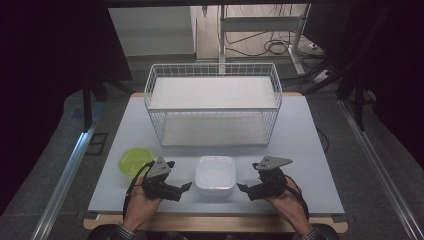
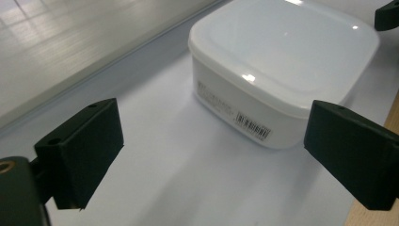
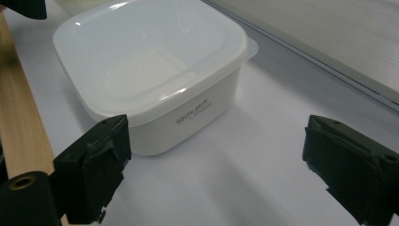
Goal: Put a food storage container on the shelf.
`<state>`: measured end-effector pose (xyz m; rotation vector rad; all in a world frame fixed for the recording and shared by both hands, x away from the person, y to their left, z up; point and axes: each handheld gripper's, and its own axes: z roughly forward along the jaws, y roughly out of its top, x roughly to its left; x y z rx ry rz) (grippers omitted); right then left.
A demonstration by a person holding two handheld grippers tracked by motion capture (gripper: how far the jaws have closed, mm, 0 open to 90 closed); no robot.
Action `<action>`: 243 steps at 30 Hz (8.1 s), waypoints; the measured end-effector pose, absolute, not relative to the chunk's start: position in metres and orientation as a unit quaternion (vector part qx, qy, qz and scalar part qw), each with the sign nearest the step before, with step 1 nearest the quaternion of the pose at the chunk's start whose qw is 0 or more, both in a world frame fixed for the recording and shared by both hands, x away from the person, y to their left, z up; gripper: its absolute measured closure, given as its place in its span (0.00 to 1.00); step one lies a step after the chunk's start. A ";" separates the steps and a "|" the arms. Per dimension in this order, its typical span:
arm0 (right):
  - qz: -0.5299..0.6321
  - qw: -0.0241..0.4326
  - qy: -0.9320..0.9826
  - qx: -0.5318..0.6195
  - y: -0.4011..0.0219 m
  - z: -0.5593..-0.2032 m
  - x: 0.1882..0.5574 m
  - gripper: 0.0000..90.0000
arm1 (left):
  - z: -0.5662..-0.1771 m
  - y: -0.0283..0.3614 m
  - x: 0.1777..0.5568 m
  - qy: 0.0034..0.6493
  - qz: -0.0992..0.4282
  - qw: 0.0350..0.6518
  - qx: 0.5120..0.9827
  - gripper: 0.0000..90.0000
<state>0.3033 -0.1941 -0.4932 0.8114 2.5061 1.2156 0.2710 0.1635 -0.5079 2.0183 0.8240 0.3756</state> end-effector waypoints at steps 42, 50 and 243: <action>0.408 -0.026 0.845 0.346 -0.159 -0.489 0.334 0.36 | -0.505 0.125 0.314 0.361 -0.020 0.437 0.824 0.20; 0.406 -0.032 0.831 0.378 -0.167 -0.479 0.322 0.63 | -0.494 0.133 0.298 0.386 -0.015 0.429 0.817 0.46; 0.528 0.192 0.728 0.393 -0.131 -0.312 0.452 0.55 | -0.320 0.138 0.434 0.416 0.218 0.508 0.723 0.50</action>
